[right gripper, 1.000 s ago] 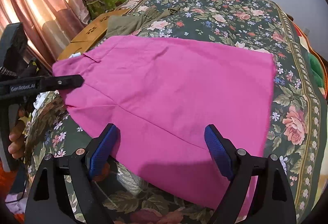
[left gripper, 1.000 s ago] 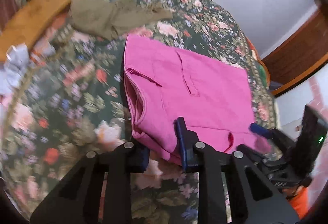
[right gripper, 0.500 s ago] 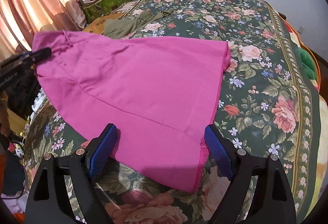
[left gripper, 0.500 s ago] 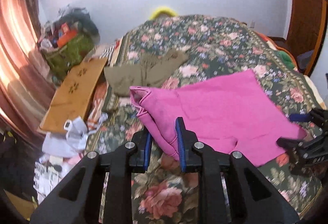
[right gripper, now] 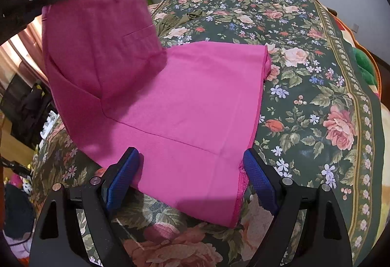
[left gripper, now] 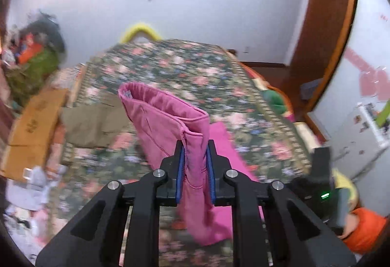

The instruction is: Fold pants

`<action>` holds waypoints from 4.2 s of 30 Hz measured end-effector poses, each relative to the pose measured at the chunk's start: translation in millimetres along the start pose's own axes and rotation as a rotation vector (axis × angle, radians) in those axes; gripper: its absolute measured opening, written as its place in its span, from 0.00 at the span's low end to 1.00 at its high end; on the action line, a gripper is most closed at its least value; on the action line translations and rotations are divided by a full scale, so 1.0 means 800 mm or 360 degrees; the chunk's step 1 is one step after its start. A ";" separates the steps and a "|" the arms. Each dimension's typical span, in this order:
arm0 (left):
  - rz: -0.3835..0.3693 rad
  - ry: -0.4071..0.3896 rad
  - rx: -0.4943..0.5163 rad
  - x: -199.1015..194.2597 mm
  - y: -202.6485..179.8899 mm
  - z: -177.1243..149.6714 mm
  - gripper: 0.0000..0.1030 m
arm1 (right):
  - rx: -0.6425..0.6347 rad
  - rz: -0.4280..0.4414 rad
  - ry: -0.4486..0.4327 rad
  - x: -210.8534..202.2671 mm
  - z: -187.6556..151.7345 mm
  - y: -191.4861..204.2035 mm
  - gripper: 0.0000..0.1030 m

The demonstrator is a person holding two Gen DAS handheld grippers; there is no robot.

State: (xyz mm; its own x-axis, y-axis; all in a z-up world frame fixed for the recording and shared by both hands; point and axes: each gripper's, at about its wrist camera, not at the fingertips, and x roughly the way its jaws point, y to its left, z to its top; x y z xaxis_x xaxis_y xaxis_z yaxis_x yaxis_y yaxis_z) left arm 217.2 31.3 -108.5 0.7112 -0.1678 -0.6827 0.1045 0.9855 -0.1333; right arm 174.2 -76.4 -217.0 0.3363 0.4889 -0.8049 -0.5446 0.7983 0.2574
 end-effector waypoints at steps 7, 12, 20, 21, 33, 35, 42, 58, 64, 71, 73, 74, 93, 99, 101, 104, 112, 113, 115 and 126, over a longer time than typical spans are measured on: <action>-0.0202 0.0106 -0.0059 0.033 -0.026 0.006 0.13 | 0.0035 0.0025 -0.0001 -0.002 -0.002 -0.003 0.82; -0.0257 0.0177 -0.0086 0.050 -0.033 -0.003 0.12 | 0.0051 0.0033 -0.0002 -0.003 -0.003 -0.005 0.82; -0.0372 0.0321 -0.0128 0.065 -0.036 -0.012 0.24 | 0.0073 0.0031 -0.0005 -0.006 -0.005 -0.012 0.82; -0.0374 0.0315 -0.0127 0.064 -0.036 -0.013 0.30 | 0.0074 0.0028 -0.0006 -0.007 -0.006 -0.012 0.82; -0.0019 0.0310 0.0061 0.087 -0.007 -0.006 0.60 | 0.0115 -0.0027 -0.0018 -0.019 -0.013 -0.030 0.83; 0.0014 0.0334 0.0078 0.101 0.004 0.001 0.64 | 0.0114 -0.0053 -0.0027 -0.023 -0.015 -0.032 0.83; 0.0118 0.0487 0.0137 0.168 0.033 0.022 0.70 | 0.0149 -0.0147 -0.0076 -0.044 -0.018 -0.053 0.83; 0.0130 0.0824 0.0178 0.296 0.080 -0.023 0.85 | 0.0358 -0.0282 -0.0155 -0.068 -0.017 -0.116 0.83; 0.0191 0.0771 0.0258 0.257 0.076 -0.040 0.86 | 0.0349 -0.0259 -0.0184 -0.069 -0.011 -0.113 0.83; 0.0231 0.0730 0.0252 0.201 0.077 -0.060 0.85 | 0.0307 -0.0195 -0.0184 -0.063 -0.004 -0.092 0.83; 0.0198 0.0725 0.0193 0.187 0.080 -0.066 0.85 | 0.0287 -0.0180 -0.0179 -0.060 -0.004 -0.084 0.83; 0.0193 0.0716 0.0173 0.180 0.081 -0.070 0.85 | 0.0274 -0.0177 -0.0176 -0.059 -0.005 -0.080 0.83; -0.0033 0.0533 -0.0118 0.079 0.095 -0.101 0.82 | 0.0266 -0.0045 -0.0077 -0.044 -0.022 -0.049 0.70; 0.0065 0.0421 -0.0075 0.054 0.109 -0.097 0.79 | 0.0364 0.0040 -0.0085 -0.045 -0.031 -0.048 0.54; 0.0121 0.0442 -0.0063 0.059 0.116 -0.101 0.76 | 0.0412 0.0076 -0.0090 -0.046 -0.034 -0.049 0.51; 0.0177 0.0505 -0.0079 0.073 0.128 -0.116 0.74 | 0.0448 0.0113 -0.0079 -0.045 -0.039 -0.048 0.45; 0.0138 0.0473 -0.0205 0.071 0.148 -0.150 0.68 | 0.0387 0.0104 -0.0054 -0.034 -0.047 -0.044 0.37; 0.0125 0.0471 -0.0203 0.071 0.146 -0.150 0.62 | 0.0369 0.0086 -0.0057 -0.035 -0.047 -0.043 0.31; 0.0083 0.0474 -0.0183 0.071 0.142 -0.150 0.50 | 0.0295 0.0013 -0.0059 -0.036 -0.045 -0.036 0.23; 0.0241 0.0484 -0.0050 0.064 0.139 -0.134 0.41 | 0.0294 -0.0060 -0.0012 -0.044 -0.047 -0.050 0.22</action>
State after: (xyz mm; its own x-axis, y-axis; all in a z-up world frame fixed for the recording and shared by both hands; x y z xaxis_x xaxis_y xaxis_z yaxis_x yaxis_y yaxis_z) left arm 191.0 129.5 -235.4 0.4763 -0.0235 -0.8790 -0.0113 0.9994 -0.0328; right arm 155.3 -138.7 -219.2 0.3596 0.4596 -0.8121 -0.3813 0.8667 0.3216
